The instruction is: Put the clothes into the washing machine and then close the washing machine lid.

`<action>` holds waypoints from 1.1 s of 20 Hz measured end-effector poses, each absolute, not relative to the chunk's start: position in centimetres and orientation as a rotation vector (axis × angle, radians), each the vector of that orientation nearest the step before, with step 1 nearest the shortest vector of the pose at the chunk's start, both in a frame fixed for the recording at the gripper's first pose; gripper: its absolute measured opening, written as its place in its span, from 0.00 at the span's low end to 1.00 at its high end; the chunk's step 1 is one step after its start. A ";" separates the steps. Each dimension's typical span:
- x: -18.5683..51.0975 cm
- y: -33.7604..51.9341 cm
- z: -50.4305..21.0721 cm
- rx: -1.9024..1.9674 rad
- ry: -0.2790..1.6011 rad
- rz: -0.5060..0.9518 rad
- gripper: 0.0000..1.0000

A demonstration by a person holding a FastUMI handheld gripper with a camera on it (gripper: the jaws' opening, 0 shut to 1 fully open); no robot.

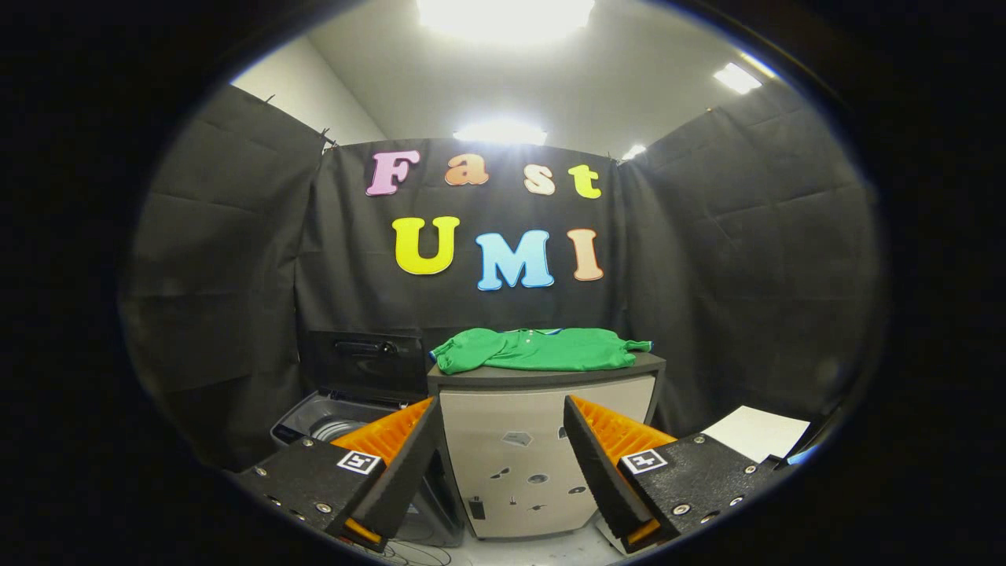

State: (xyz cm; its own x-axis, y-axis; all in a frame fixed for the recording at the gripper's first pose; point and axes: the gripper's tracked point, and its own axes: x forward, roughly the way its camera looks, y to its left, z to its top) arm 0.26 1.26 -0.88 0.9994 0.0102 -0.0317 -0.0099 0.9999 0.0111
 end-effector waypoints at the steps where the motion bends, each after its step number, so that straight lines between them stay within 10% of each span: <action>1: 0.3 1.4 -1.0 0.011 0.034 0.011 0.95; 22: 2.7 1.1 1.9 0.021 0.010 0.016 0.95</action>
State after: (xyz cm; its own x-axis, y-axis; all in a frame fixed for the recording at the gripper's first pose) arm 2.69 1.08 1.89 0.9998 0.0158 -0.0100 -0.0155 0.9997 0.0213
